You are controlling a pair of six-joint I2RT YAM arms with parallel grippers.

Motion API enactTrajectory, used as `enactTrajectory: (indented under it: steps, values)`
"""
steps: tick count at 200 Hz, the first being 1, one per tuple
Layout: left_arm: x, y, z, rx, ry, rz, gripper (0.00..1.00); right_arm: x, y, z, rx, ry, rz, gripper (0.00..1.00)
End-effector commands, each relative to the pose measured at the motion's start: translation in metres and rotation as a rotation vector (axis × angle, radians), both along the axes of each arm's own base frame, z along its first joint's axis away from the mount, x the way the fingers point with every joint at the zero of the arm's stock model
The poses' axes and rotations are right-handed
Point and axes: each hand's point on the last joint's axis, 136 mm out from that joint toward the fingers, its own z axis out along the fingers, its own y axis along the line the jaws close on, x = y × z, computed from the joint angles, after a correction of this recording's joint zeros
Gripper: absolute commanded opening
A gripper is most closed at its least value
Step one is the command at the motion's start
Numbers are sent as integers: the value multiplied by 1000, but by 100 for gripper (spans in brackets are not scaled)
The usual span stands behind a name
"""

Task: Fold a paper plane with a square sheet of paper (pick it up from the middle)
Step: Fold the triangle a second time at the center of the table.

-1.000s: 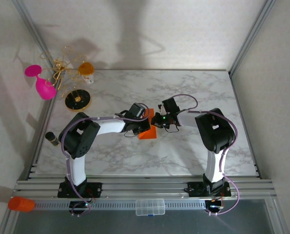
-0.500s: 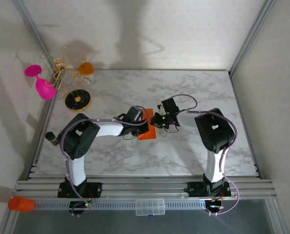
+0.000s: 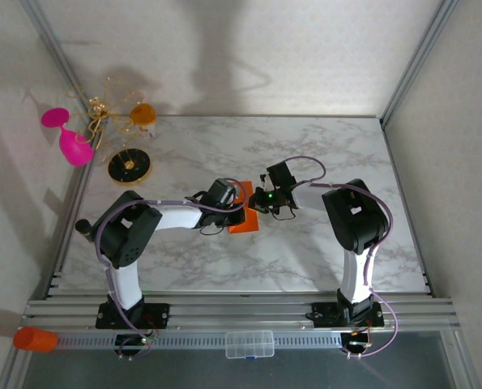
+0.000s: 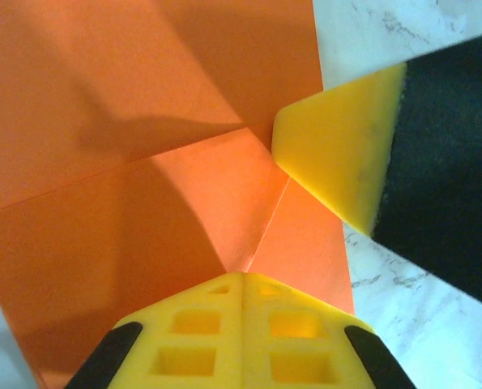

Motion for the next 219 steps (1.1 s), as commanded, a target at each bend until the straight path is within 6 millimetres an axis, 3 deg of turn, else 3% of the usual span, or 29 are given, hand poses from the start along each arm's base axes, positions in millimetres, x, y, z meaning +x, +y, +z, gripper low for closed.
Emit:
enactTrajectory:
  steps: [1,81,219]
  values:
    - [-55,44,-43,189,202,-45,1,-33,-49,-72,-261,173,-72,2]
    - [-67,43,-33,151,199,-116,0,-32,-48,-74,-265,176,-71,1]
    - [-89,71,-33,203,226,-134,0,-31,-49,-76,-268,179,-72,1]
